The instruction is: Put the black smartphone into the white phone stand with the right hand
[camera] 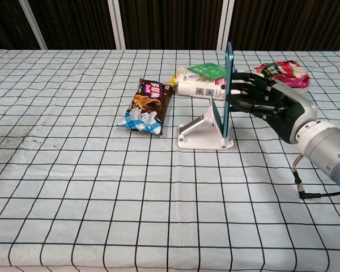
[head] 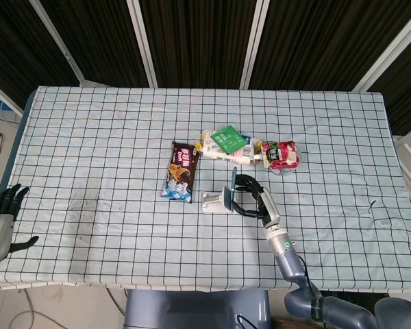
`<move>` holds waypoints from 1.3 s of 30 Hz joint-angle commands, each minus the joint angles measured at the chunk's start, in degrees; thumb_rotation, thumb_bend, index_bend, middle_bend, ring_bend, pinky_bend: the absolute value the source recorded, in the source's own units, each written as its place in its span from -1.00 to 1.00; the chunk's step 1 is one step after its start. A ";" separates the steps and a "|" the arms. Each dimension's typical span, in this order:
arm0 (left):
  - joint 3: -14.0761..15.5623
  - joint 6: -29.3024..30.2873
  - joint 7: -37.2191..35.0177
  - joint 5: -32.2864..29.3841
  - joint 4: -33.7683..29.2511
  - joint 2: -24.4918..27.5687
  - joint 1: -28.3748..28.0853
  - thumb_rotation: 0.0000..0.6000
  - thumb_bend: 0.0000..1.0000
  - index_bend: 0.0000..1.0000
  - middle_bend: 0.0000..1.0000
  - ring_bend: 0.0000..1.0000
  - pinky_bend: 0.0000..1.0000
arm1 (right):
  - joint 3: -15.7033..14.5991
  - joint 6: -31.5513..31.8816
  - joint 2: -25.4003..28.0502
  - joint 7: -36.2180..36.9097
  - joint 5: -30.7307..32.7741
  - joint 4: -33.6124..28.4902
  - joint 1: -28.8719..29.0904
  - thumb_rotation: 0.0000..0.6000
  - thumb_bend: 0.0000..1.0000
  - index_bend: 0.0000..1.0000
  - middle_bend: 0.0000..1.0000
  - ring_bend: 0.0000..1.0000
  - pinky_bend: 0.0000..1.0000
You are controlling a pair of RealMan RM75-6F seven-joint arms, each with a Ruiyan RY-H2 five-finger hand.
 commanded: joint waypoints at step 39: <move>-0.17 0.09 -0.07 -0.43 -0.12 -0.02 0.11 1.00 -1.00 -1.00 -1.00 -1.00 -1.00 | -0.30 0.45 -2.61 -0.54 0.58 3.35 -0.71 1.00 0.59 0.53 0.32 -0.22 -0.47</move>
